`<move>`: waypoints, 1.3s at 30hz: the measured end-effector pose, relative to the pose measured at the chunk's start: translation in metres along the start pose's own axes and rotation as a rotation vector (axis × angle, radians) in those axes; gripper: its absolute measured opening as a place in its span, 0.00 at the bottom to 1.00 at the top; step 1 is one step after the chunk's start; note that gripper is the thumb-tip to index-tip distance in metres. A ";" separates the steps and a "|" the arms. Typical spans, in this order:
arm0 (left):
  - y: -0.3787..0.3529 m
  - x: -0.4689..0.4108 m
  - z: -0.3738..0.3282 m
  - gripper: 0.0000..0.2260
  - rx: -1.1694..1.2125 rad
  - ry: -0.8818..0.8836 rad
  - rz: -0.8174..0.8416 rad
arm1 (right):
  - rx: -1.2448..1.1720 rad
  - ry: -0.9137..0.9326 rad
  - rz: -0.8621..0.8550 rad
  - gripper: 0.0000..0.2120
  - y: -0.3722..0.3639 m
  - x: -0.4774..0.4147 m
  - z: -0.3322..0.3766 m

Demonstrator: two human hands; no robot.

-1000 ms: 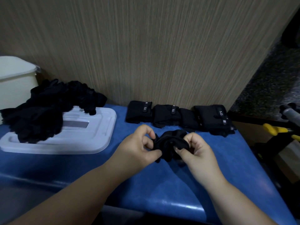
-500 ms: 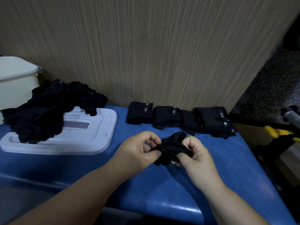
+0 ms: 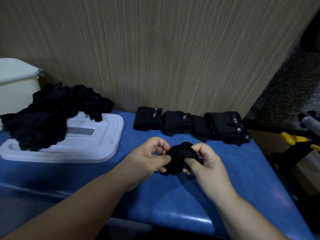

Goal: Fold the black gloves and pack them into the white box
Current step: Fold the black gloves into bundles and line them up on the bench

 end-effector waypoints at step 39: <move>-0.002 0.003 -0.006 0.11 -0.637 -0.164 -0.167 | 0.219 0.211 -0.148 0.10 0.000 0.006 0.002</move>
Point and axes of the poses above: each hand's wrist, its own x-axis away from the middle knuckle, its own y-axis out of the back of the hand, z = x × y, the point moved 2 cm from there along -x, towards the middle knuckle, and after that the axes turned 15 degrees about -y, right-handed, at the moved point
